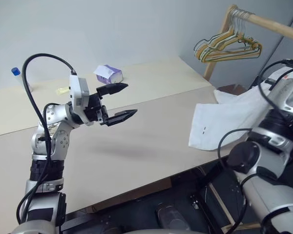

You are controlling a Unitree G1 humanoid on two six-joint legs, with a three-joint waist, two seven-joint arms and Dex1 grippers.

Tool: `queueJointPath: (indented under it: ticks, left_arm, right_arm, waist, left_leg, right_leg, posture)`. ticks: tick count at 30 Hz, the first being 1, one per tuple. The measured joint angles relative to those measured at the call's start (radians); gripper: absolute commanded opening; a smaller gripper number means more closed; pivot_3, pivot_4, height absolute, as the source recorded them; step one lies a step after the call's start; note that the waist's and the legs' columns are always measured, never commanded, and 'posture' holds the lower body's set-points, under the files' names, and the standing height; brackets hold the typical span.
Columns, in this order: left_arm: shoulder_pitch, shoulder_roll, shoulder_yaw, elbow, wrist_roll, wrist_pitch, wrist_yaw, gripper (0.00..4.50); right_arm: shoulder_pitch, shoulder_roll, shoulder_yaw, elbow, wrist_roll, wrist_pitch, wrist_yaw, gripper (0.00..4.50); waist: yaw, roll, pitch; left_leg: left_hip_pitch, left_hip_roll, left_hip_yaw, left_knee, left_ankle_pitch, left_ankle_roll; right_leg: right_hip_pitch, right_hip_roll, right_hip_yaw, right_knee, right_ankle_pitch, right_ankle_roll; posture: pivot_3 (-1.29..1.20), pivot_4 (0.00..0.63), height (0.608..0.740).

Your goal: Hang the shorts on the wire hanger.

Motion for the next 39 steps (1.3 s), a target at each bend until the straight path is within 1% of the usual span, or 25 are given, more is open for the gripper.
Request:
queueJointPath:
  ticks: [6, 10, 12, 14, 15, 16, 21, 23, 24, 25, 26, 27, 29, 31, 32, 33, 34, 38, 39]
  left_arm:
    - [0.008, 0.000, -0.002, 0.000, 0.001, 0.000, 0.000, 4.50]
    - [0.008, 0.000, -0.005, 0.000, 0.002, 0.000, 0.000, 4.50]
    - [0.008, 0.000, -0.006, 0.000, 0.002, -0.001, 0.000, 4.50]
    - [0.008, 0.000, -0.008, 0.000, 0.002, -0.001, -0.001, 4.50]
    - [0.008, 0.000, -0.011, 0.000, 0.002, -0.001, -0.002, 4.50]
    - [0.008, 0.000, -0.012, 0.000, 0.002, -0.001, -0.002, 4.50]
    - [0.018, 0.000, -0.013, 0.000, 0.002, -0.001, -0.005, 4.50]
    - [0.019, 0.000, -0.013, 0.000, 0.001, -0.001, -0.009, 4.50]
    - [0.019, 0.000, -0.013, 0.000, 0.001, -0.002, -0.010, 4.50]
    - [0.019, 0.000, -0.013, 0.000, 0.001, -0.002, -0.010, 4.50]
    - [0.019, 0.000, -0.013, 0.000, 0.001, -0.002, -0.010, 4.50]
    - [0.019, 0.000, -0.014, 0.000, 0.001, -0.002, -0.010, 4.50]
    - [0.019, 0.000, -0.014, 0.000, 0.001, -0.003, -0.010, 4.50]
    - [0.019, 0.000, -0.014, 0.000, 0.001, -0.003, -0.011, 4.50]
    - [0.019, 0.000, -0.015, 0.000, 0.001, -0.004, -0.011, 4.50]
    - [0.019, 0.000, -0.015, 0.000, 0.001, -0.004, -0.011, 4.50]
    - [0.019, 0.000, -0.015, 0.000, 0.001, -0.004, -0.011, 4.50]
    - [0.019, 0.000, -0.016, 0.000, 0.001, -0.004, -0.011, 4.50]
    - [0.019, 0.000, -0.015, 0.000, 0.001, -0.004, -0.011, 4.50]
  right_arm:
    - [-0.024, -0.101, -0.024, 0.191, 0.055, -0.105, -0.068, 0.08]
    - [-0.060, -0.148, -0.052, 0.291, 0.104, -0.118, -0.101, 0.08]
    - [-0.071, -0.161, -0.061, 0.324, 0.125, -0.118, -0.115, 0.08]
    - [-0.075, -0.167, -0.067, 0.351, 0.149, -0.118, -0.129, 0.08]
    - [-0.075, -0.167, -0.067, 0.360, 0.160, -0.117, -0.135, 0.08]
    - [-0.075, -0.167, -0.067, 0.363, 0.167, -0.117, -0.139, 0.08]
    - [-0.075, -0.167, -0.050, 0.363, 0.188, -0.110, -0.161, 0.08]
    - [-0.072, -0.161, -0.032, 0.360, 0.188, -0.109, -0.168, 0.80]
    - [-0.066, -0.156, -0.016, 0.355, 0.188, -0.109, -0.169, 1.08]
    - [-0.057, -0.149, -0.006, 0.346, 0.188, -0.109, -0.170, 1.48]
    - [-0.053, -0.144, -0.005, 0.341, 0.188, -0.109, -0.173, 1.73]
    - [-0.046, -0.137, -0.003, 0.331, 0.190, -0.109, -0.176, 2.15]
    - [-0.024, -0.128, 0.016, 0.302, 0.189, -0.109, -0.183, 2.74]
    - [-0.015, -0.118, 0.037, 0.279, 0.183, -0.109, -0.194, 3.45]
    - [-0.009, -0.116, 0.051, 0.265, 0.180, -0.109, -0.197, 3.88]
    - [-0.005, -0.116, 0.063, 0.254, 0.177, -0.109, -0.198, 4.13]
    - [0.007, -0.112, 0.081, 0.226, 0.168, -0.109, -0.200, 4.48]
    - [0.043, -0.100, 0.144, 0.156, 0.133, -0.111, -0.217, 4.48]
    - [0.059, -0.100, 0.178, 0.138, 0.117, -0.116, -0.214, 4.48]
  waist:
    - [-0.001, 0.003, 0.002]
    - [-0.002, 0.004, 0.002]
    - [-0.002, 0.004, 0.002]
    - [-0.002, 0.003, 0.003]
    - [-0.002, 0.003, 0.003]
    - [-0.003, 0.004, 0.003]
    - [0.000, 0.004, 0.003]
    - [0.000, 0.004, 0.003]
    - [0.000, 0.004, 0.003]
    - [0.000, 0.004, 0.003]
    - [0.000, 0.004, 0.003]
    - [0.001, 0.004, 0.003]
    - [0.002, 0.004, 0.003]
    - [0.001, 0.004, 0.003]
    - [0.001, 0.004, 0.003]
    - [0.002, 0.004, 0.003]
    - [0.002, 0.004, 0.003]
    - [0.003, 0.004, 0.003]
    - [0.003, 0.004, 0.003]
  left_leg:
    - [0.004, -0.001, 0.004, -0.004, 0.000, 0.000]
    - [0.007, -0.002, 0.007, -0.007, 0.000, 0.000]
    - [0.009, -0.002, 0.008, -0.008, 0.000, 0.000]
    - [0.013, -0.002, 0.009, -0.010, 0.000, 0.000]
    - [0.015, -0.002, 0.010, -0.011, 0.000, 0.000]
    - [0.016, -0.001, 0.010, -0.011, 0.000, 0.000]
    - [0.014, -0.001, 0.009, -0.011, 0.000, 0.000]
    - [0.014, -0.001, 0.009, -0.012, 0.000, 0.000]
    - [0.014, -0.001, 0.009, -0.012, 0.000, 0.000]
    - [0.014, -0.001, 0.009, -0.012, 0.000, 0.000]
    - [0.014, -0.001, 0.009, -0.012, 0.000, 0.000]
    - [0.014, -0.001, 0.009, -0.012, 0.000, 0.000]
    - [0.014, -0.001, 0.009, -0.012, 0.000, 0.000]
    - [0.015, -0.001, 0.008, -0.012, 0.000, 0.000]
    - [0.015, -0.001, 0.007, -0.012, 0.000, 0.000]
    - [0.015, -0.001, 0.007, -0.012, 0.000, 0.000]
    - [0.015, -0.001, 0.007, -0.012, 0.000, 0.000]
    - [0.015, -0.001, 0.006, -0.012, 0.000, 0.000]
    - [0.015, -0.001, 0.006, -0.012, 0.000, 0.000]
  right_leg:
    - [0.003, 0.000, 0.004, -0.001, -0.001, 0.001]
    - [0.004, 0.000, 0.006, -0.001, -0.001, 0.001]
    - [0.005, 0.000, 0.007, -0.001, -0.001, 0.001]
    - [0.010, 0.001, 0.007, -0.004, -0.001, 0.001]
    - [0.014, 0.001, 0.006, -0.006, -0.003, 0.004]
    - [0.015, 0.001, 0.006, -0.009, -0.005, 0.008]
    - [0.017, 0.002, 0.007, -0.013, -0.005, 0.009]
    - [0.017, 0.002, 0.007, -0.013, -0.005, 0.009]
    - [0.017, 0.002, 0.007, -0.013, -0.005, 0.009]
    - [0.017, 0.002, 0.007, -0.013, -0.005, 0.009]
    - [0.017, 0.002, 0.007, -0.013, -0.005, 0.009]
    - [0.017, 0.002, 0.007, -0.013, -0.005, 0.009]
    - [0.017, 0.002, 0.007, -0.013, -0.005, 0.009]
    - [0.016, 0.002, 0.008, -0.013, -0.005, 0.009]
    - [0.016, 0.002, 0.007, -0.013, -0.005, 0.009]
    - [0.016, 0.002, 0.007, -0.013, -0.005, 0.009]
    - [0.016, 0.002, 0.007, -0.013, -0.005, 0.009]
    - [0.016, 0.002, 0.007, -0.013, -0.005, 0.010]
    - [0.016, 0.002, 0.007, -0.013, -0.005, 0.010]
  posture:
    - [-0.19, 0.000, 0.740]
    - [-0.19, 0.000, 0.740]
    - [-0.19, 0.000, 0.740]
    - [-0.19, 0.000, 0.740]
    - [-0.19, 0.000, 0.740]
    - [-0.19, 0.000, 0.740]
    - [-0.19, 0.000, 0.740]
    - [-0.19, 0.000, 0.740]
    - [-0.19, 0.000, 0.740]
    - [-0.19, 0.000, 0.740]
    - [-0.19, 0.000, 0.740]
    - [-0.19, 0.000, 0.740]
    - [-0.19, 0.000, 0.740]
    - [-0.19, 0.000, 0.740]
    - [-0.19, 0.000, 0.740]
    - [-0.19, 0.000, 0.740]
    - [-0.19, 0.000, 0.740]
    - [-0.19, 0.000, 0.740]
    - [-0.18, 0.000, 0.740]
